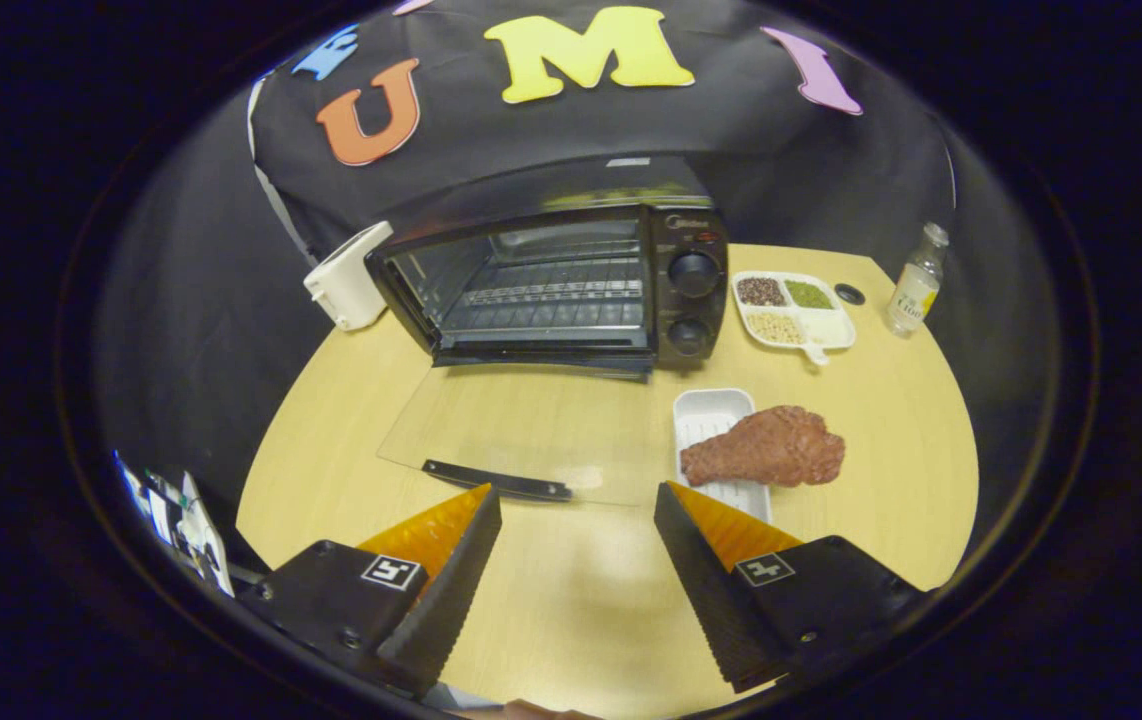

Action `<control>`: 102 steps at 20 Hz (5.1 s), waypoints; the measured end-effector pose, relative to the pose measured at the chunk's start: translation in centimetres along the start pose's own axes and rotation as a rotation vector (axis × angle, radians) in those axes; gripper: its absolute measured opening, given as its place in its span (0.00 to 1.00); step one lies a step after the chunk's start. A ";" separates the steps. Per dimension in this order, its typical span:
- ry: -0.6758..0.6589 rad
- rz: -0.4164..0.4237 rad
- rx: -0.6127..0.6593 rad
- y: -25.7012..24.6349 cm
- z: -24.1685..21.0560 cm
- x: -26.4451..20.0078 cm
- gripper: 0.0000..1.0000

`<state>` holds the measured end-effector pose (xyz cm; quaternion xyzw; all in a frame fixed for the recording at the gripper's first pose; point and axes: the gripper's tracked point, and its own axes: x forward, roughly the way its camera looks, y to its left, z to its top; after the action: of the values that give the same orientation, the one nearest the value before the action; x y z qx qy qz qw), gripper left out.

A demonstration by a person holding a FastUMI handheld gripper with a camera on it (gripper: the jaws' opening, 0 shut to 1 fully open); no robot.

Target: Open the toaster oven, put the food inside, and close the toaster oven door.

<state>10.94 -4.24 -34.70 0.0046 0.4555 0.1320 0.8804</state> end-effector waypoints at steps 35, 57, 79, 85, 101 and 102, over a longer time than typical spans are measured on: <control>-0.200 0.207 -0.201 -5.5 -0.7 -10.5 0.10; -0.507 0.033 -0.211 8.7 4.8 3.3 0.10; -0.436 0.261 0.336 10.4 14.5 19.6 0.12; -0.490 0.158 0.305 9.1 15.2 19.9 0.17; -0.665 -0.277 0.015 5.6 12.9 14.4 0.80; -0.668 -0.263 0.006 6.3 12.0 13.7 0.81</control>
<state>26.69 6.44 -37.79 -0.0087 0.1395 0.0075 0.9902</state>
